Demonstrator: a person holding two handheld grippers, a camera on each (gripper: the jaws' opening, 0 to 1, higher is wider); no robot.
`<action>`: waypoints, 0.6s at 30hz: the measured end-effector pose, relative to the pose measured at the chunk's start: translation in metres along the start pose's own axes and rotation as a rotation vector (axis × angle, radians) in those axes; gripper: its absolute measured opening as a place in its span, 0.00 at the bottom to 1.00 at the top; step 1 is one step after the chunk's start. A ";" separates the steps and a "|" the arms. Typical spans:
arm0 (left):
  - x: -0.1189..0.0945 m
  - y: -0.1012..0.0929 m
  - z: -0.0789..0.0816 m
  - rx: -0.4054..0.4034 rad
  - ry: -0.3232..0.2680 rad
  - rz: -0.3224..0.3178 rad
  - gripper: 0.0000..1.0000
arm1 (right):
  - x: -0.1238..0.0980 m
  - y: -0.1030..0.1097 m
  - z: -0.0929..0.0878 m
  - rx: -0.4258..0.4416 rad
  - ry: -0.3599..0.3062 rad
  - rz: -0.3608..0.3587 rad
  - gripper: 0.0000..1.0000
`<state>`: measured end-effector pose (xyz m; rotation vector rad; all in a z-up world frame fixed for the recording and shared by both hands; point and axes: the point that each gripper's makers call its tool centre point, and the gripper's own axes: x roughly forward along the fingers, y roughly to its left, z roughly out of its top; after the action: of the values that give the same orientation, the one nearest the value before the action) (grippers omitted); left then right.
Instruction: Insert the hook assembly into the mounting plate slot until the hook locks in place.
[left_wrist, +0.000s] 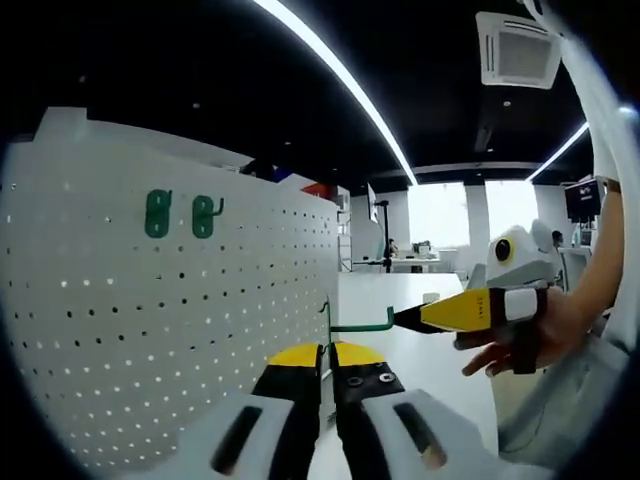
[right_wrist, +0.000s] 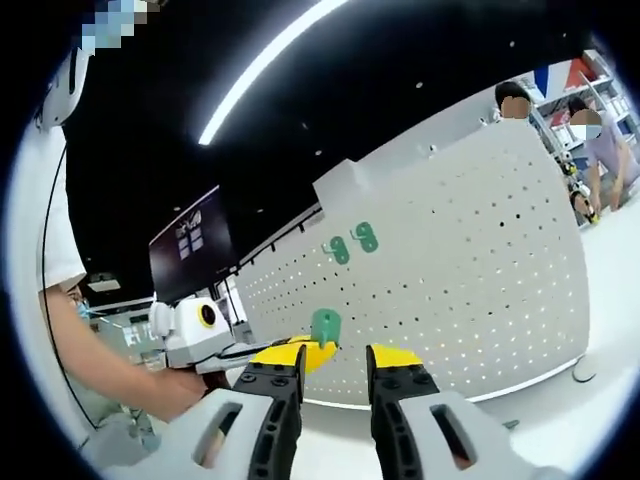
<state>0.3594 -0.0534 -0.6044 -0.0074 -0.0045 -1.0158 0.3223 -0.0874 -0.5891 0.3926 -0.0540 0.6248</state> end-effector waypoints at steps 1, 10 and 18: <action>0.001 -0.002 0.000 0.000 0.000 0.000 0.03 | 0.001 0.001 0.000 -0.002 -0.001 0.004 0.22; 0.005 -0.016 0.003 -0.014 -0.009 -0.007 0.03 | 0.011 0.006 0.000 0.008 0.001 0.020 0.20; 0.009 -0.023 0.005 -0.029 -0.024 -0.011 0.03 | 0.015 0.005 0.002 -0.006 0.001 0.015 0.14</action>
<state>0.3441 -0.0733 -0.5988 -0.0466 -0.0117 -1.0268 0.3318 -0.0759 -0.5833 0.3868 -0.0582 0.6392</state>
